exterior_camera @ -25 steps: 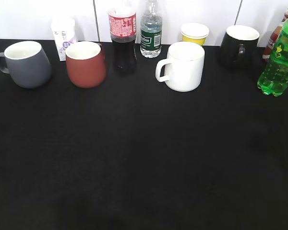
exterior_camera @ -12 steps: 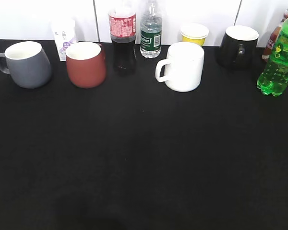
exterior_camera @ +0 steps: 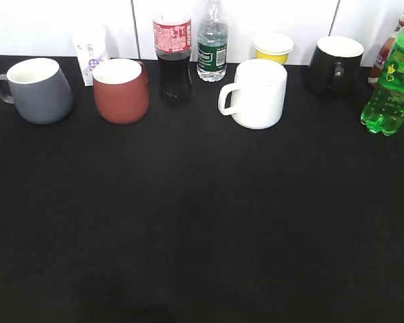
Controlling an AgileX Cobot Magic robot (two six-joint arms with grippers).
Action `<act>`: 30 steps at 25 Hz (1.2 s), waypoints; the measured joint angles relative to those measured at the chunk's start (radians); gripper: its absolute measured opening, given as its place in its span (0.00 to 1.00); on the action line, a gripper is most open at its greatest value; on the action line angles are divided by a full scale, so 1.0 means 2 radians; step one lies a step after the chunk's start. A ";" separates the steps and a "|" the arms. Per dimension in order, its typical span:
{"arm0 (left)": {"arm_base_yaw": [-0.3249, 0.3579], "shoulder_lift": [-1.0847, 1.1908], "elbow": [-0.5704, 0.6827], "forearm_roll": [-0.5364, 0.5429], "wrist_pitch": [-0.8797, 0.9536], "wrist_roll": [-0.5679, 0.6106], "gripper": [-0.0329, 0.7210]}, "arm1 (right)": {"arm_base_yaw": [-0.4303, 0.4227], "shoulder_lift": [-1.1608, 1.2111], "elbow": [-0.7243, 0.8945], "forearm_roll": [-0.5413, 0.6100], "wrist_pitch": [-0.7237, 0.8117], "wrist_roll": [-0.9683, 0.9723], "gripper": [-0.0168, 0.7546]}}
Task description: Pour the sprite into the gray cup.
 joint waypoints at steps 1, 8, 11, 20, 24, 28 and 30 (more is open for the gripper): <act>0.000 0.000 0.000 0.000 0.000 0.001 0.56 | 0.000 0.000 0.009 0.000 -0.016 0.000 0.79; 0.000 0.000 0.000 0.000 -0.003 0.001 0.56 | 0.000 0.000 0.012 0.000 -0.026 0.000 0.79; 0.000 0.000 0.000 0.000 -0.003 0.001 0.56 | 0.000 0.000 0.012 0.000 -0.027 0.000 0.79; 0.092 -0.102 0.002 0.000 -0.004 0.001 0.43 | -0.060 0.000 0.012 0.001 -0.027 0.001 0.79; 0.104 -0.125 0.002 0.000 -0.003 0.001 0.35 | -0.071 -0.002 0.012 0.001 -0.027 0.001 0.79; 0.104 -0.125 0.002 0.000 -0.003 0.001 0.35 | -0.071 -0.002 0.012 0.001 -0.027 0.001 0.79; 0.105 -0.125 0.002 0.000 -0.003 0.001 0.35 | -0.071 -0.002 0.012 0.001 -0.027 0.001 0.79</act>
